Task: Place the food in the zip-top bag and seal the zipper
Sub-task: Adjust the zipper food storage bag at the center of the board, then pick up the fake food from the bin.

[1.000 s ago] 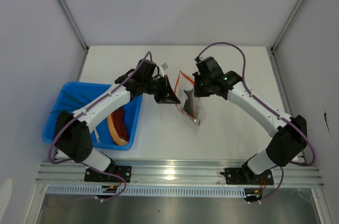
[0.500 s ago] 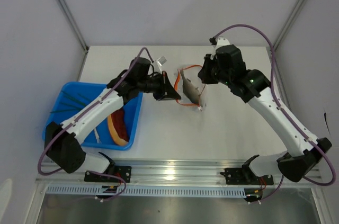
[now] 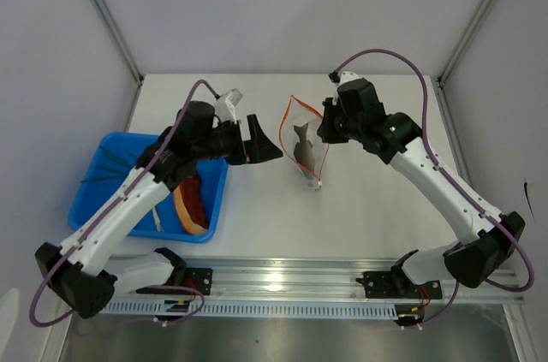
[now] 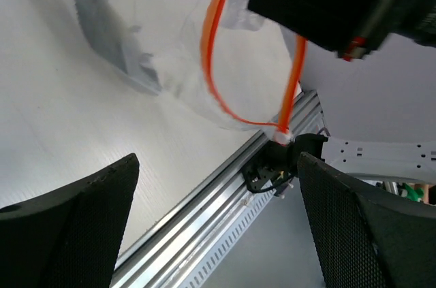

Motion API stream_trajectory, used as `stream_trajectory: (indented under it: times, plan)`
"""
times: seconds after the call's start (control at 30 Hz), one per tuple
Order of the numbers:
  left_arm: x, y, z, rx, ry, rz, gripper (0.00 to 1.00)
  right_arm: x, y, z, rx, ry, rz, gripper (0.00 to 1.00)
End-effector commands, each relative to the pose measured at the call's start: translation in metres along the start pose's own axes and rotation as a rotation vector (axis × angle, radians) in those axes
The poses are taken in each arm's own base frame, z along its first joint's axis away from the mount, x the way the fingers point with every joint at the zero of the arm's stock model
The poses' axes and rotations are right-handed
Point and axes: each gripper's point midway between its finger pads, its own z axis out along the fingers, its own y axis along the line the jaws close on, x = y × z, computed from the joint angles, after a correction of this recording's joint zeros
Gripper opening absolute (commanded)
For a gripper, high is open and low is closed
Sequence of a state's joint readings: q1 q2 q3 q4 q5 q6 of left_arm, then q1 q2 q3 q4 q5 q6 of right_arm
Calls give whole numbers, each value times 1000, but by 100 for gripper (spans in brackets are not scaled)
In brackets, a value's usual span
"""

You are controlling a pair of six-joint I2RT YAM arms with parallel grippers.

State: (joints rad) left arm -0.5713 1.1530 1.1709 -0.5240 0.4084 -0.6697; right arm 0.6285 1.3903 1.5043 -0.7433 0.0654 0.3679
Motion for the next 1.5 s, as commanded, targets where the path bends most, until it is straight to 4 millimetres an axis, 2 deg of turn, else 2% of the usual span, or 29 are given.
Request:
stream_trajectory:
  times: [0.0,0.1,0.13,0.2,0.23,0.27,0.3,0.33,0.37,0.53,0.57,0.77,0.8,0.87,0.93,1.0,1.1,1.13,1.23,1.33,1.47]
  plan:
    - [-17,-5,-32,-27,-126,98,99,-4,4,-4,-31,-27,6,0]
    - [-25,0,-56,-90,-206,97,99,3,5,-1,-30,-14,6,0]
    - [-27,20,-63,-194,-232,49,99,4,6,0,-30,-12,4,0]
    - [-26,40,-74,-282,-260,4,99,5,6,-1,-30,-14,0,0]
    - [-30,58,-79,-346,-285,-29,99,5,7,-1,-31,-17,1,0]
    - [-19,77,-78,-397,-252,-72,100,5,7,-2,-31,-18,-1,0]
    - [-17,89,-80,-426,-249,-107,99,4,7,-2,-32,-20,-4,0]
    - [-16,111,-85,-478,-258,-160,98,5,6,-2,-30,-18,-6,0]
    - [-14,118,-86,-485,-254,-181,97,5,6,-3,-30,-20,-10,0]
    - [-5,184,-100,-678,-253,-330,96,9,4,-4,-26,-10,-16,0]
    - [-7,189,-102,-698,-256,-349,96,10,4,-4,-25,-8,-15,0]
    - [19,252,-98,-786,-157,-564,97,11,5,-6,-37,-13,-13,0]
    - [15,258,-99,-776,-175,-587,97,11,5,-7,-39,-12,-13,0]
    - [22,268,-96,-785,-163,-622,97,12,4,-6,-40,-14,-10,0]
    - [17,277,-99,-826,-183,-639,97,14,6,-5,-50,-11,-10,0]
    - [21,289,-98,-880,-148,-659,96,16,7,-2,-60,-3,-10,0]
    - [13,302,-111,-995,-134,-659,96,18,10,0,-71,5,-9,0]
    - [12,311,-120,-1060,-146,-645,95,17,11,-1,-73,3,-8,0]
    - [11,326,-128,-1149,-162,-621,96,19,13,0,-79,2,-10,0]
    - [12,342,-131,-1199,-160,-569,96,19,15,1,-84,1,-12,0]
    - [19,352,-126,-1206,-139,-538,97,19,17,1,-91,-6,-13,0]
